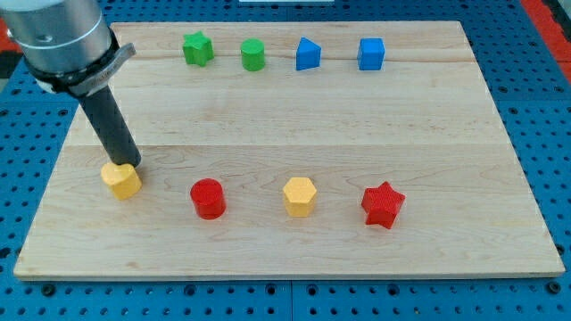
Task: Push the red circle up a bit
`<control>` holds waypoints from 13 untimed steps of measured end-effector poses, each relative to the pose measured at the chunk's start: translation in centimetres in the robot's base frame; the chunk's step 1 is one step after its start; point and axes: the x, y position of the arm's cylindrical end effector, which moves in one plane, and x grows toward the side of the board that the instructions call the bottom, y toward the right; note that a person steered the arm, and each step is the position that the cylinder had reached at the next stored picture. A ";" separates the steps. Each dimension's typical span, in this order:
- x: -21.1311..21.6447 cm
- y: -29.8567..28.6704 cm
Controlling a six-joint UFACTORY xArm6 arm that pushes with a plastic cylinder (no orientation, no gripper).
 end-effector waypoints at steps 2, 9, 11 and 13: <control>2.0 0.0; 7.9 16.9; 8.9 22.0; 13.9 17.1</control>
